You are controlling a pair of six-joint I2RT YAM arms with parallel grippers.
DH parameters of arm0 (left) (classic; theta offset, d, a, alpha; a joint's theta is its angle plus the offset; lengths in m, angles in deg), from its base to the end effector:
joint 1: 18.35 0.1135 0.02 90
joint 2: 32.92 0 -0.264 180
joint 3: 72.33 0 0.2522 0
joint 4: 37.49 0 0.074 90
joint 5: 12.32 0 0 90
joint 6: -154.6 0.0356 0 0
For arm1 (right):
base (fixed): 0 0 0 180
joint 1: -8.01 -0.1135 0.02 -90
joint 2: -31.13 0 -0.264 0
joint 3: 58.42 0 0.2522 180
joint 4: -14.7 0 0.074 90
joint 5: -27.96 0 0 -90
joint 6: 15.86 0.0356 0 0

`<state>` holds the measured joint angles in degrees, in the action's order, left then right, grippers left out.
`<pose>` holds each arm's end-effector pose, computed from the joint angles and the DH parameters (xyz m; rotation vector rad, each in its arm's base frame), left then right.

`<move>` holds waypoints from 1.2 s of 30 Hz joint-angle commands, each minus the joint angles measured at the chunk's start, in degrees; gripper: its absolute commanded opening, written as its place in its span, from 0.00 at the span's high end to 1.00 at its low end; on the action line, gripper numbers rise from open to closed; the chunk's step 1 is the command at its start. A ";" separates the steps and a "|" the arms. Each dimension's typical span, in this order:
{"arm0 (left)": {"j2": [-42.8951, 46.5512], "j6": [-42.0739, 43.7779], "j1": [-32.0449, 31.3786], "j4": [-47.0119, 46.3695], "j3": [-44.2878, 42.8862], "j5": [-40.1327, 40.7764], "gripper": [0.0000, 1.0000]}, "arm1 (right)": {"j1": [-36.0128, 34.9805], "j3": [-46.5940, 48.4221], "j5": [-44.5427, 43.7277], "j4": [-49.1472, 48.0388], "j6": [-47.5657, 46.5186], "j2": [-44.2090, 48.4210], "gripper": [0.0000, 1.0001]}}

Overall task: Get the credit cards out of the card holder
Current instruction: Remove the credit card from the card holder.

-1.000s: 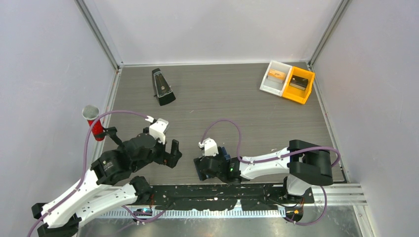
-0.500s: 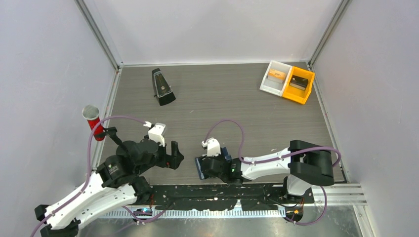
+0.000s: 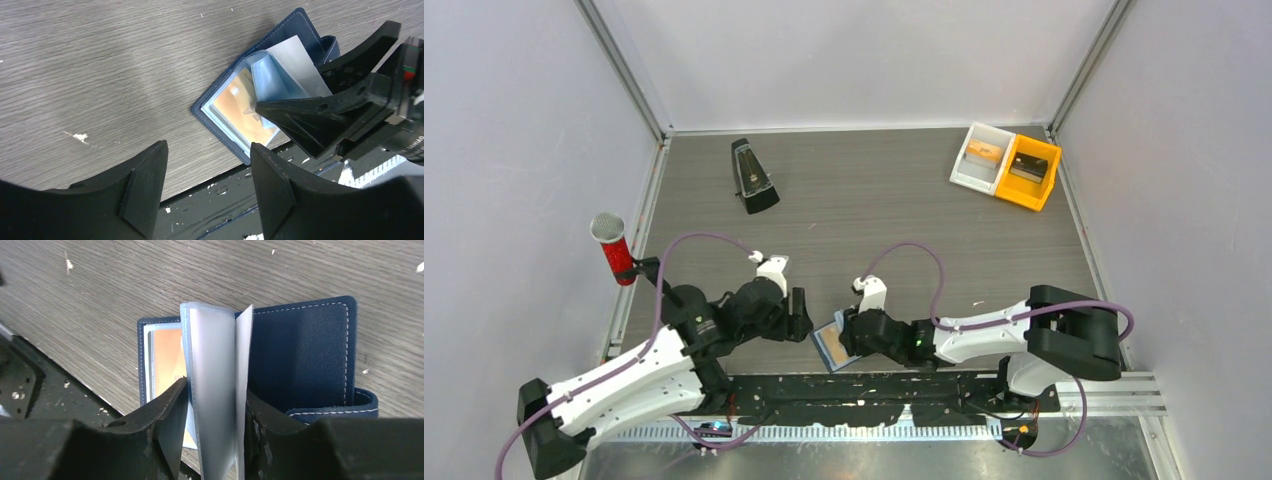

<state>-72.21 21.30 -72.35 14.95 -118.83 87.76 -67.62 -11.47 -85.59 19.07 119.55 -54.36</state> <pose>0.0889 -0.1118 0.2349 0.1387 2.4286 -0.6100 0.0819 0.2625 0.1469 -0.4011 2.2935 0.6417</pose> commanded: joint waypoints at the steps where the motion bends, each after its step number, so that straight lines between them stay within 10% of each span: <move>1: -4.21 -2.46 -0.09 -8.71 0.52 -1.64 0.39 | 1.47 -3.73 4.67 -11.08 3.34 2.71 0.57; 14: -25.92 -3.37 0.74 -15.15 -4.95 -3.57 0.71 | 3.98 -12.57 10.54 -26.14 5.83 5.87 0.60; 27: -32.79 -4.49 0.74 -24.44 -5.19 -11.91 0.78 | 4.36 -13.72 10.79 -25.46 5.53 7.08 0.55; 36: -32.21 -4.91 0.74 -31.76 -2.98 -20.26 0.77 | 4.38 -11.51 7.94 -15.17 3.72 11.90 0.34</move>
<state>-104.91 17.01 -71.82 -10.05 -122.24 72.86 -63.38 -25.26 -74.90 0.51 124.70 -45.90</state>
